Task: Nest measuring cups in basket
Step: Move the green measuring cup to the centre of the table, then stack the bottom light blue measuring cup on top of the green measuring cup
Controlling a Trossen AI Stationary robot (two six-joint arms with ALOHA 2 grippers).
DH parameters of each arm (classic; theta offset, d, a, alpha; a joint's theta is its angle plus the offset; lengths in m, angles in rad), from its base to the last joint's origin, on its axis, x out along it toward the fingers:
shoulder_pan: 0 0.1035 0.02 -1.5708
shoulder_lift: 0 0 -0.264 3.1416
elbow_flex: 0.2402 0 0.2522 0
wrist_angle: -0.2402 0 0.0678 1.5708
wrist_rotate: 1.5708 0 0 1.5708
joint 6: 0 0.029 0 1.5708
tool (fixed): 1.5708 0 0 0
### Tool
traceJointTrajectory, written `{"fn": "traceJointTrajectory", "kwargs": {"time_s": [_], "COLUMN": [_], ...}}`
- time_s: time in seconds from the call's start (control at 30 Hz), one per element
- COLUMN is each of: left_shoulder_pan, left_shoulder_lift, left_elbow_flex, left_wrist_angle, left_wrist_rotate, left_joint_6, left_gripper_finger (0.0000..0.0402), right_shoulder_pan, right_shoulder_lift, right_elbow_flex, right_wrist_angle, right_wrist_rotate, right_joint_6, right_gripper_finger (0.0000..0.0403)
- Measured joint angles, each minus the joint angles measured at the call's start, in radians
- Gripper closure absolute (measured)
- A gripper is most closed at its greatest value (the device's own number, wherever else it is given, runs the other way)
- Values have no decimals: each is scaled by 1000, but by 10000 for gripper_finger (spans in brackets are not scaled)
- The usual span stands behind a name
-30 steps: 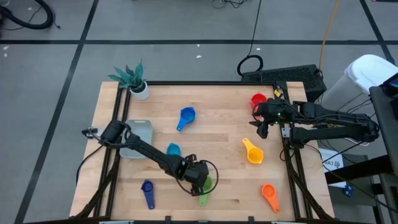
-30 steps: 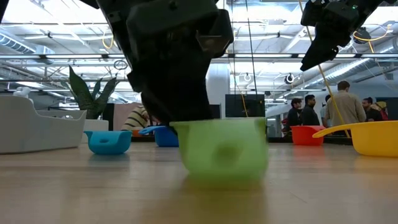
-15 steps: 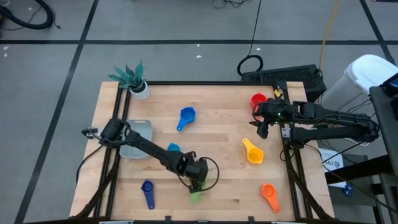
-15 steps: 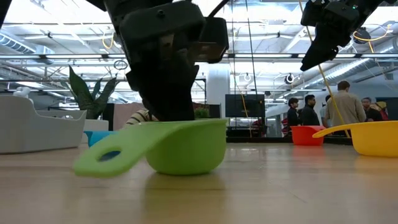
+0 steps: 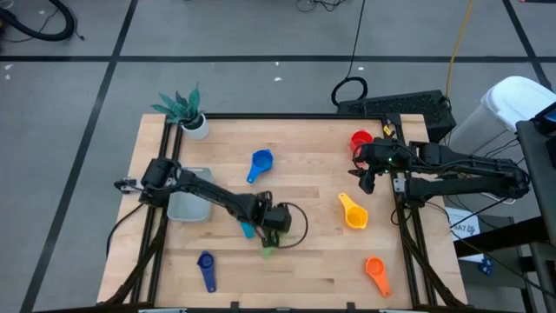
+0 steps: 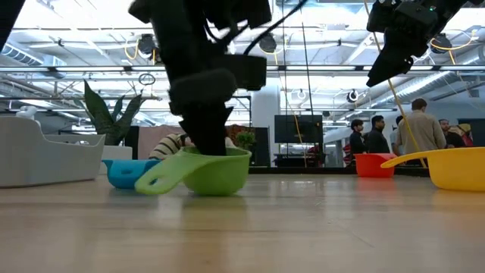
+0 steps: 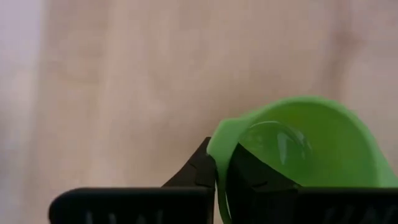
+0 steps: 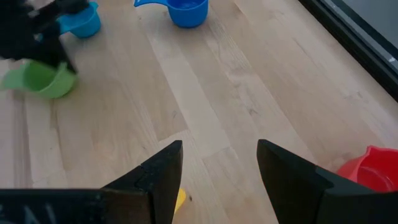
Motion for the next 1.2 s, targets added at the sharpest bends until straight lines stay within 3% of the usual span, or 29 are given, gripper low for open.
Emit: {"fn": "traceJointTrajectory", "kwargs": {"time_s": [0.53,0.97,1.2], "left_shoulder_pan": [148,152,151], "left_shoulder_lift": [-11,-6,-34], "left_elbow_flex": [0,-3,-2], "left_wrist_angle": [-59,-91,-140], "left_wrist_rotate": [-22,-52,-84], "left_joint_6": [107,77,59], "left_gripper_finger": [387,184,135], "right_shoulder_pan": [68,152,159], "right_shoulder_lift": [-5,-5,-5], "right_elbow_flex": [0,0,0], "right_wrist_angle": [-69,-79,-79], "right_wrist_rotate": [-25,36,57], "right_joint_6": [83,124,123], "right_gripper_finger": [204,204,204]}}
